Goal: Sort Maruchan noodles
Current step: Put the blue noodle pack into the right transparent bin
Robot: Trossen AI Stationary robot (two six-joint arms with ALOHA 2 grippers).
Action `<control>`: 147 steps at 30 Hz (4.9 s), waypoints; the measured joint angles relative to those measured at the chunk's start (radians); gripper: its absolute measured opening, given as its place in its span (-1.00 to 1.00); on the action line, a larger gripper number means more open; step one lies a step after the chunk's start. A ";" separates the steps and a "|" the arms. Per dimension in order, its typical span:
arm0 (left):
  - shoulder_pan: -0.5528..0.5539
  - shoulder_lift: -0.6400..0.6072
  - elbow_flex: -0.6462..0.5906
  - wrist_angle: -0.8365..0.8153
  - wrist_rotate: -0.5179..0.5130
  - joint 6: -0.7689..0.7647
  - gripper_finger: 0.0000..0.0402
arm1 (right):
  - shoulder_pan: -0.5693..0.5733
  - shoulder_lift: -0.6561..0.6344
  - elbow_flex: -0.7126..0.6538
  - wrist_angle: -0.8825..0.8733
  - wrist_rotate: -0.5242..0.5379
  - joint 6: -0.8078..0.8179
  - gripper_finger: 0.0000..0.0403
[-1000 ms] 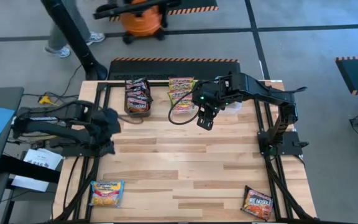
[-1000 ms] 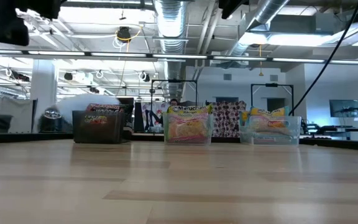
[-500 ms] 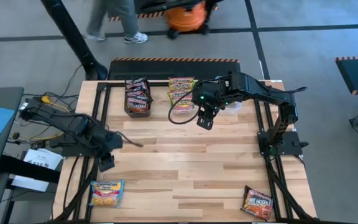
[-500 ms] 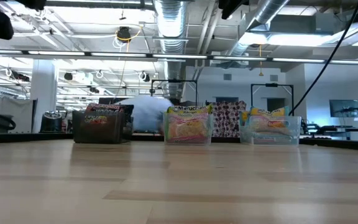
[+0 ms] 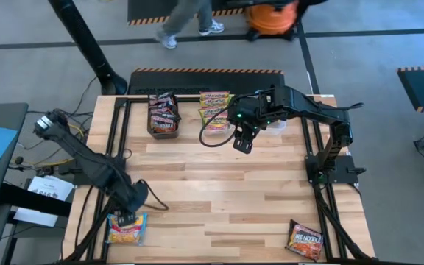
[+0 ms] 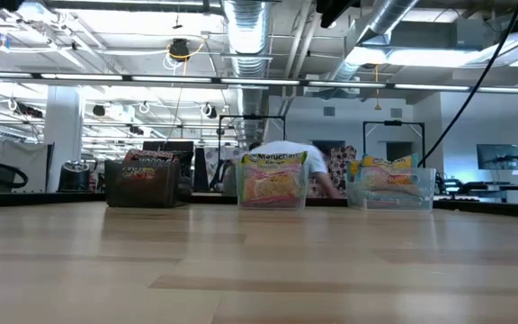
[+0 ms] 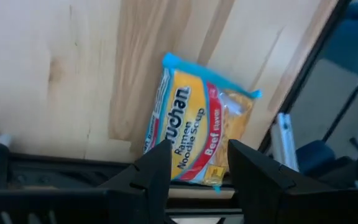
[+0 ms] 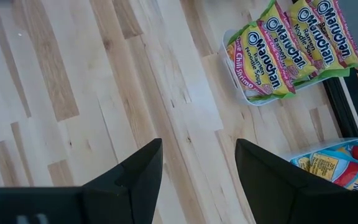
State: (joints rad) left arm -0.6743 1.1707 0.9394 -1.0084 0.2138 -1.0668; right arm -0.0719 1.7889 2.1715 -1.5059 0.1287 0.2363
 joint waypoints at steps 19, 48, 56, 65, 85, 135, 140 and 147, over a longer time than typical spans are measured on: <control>-0.162 0.277 0.000 0.151 0.089 -0.056 -0.28 | 0.000 0.000 0.000 0.047 0.000 0.001 0.12; -0.195 0.527 0.004 0.236 0.070 -0.022 -0.59 | 0.000 0.000 0.000 0.042 0.000 0.001 0.12; -0.131 0.530 0.001 0.241 0.063 0.123 -0.99 | -0.002 0.000 0.000 0.042 0.000 0.001 0.10; -0.002 0.447 -0.004 0.253 -0.015 0.285 -1.00 | -0.007 -0.001 0.000 0.034 0.005 -0.010 -0.07; 0.393 0.469 0.001 0.489 -0.060 0.647 -1.00 | -0.010 -0.003 0.000 -0.065 0.004 -0.031 -0.18; 0.483 -0.023 0.131 0.707 -0.197 0.641 -1.00 | 0.087 -0.001 0.000 -0.053 -0.013 0.047 0.13; 0.483 -0.107 0.131 0.698 -0.200 0.644 -1.00 | 0.118 0.000 0.000 -0.022 -0.074 0.143 0.17; 0.483 -0.205 0.130 0.651 -0.189 0.668 -1.00 | 0.173 0.000 0.000 0.083 -0.168 0.240 0.17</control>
State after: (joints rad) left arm -0.1913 0.9654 1.0698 -0.3576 0.0245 -0.3985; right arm 0.1009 1.7885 2.1719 -1.4230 -0.0391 0.4763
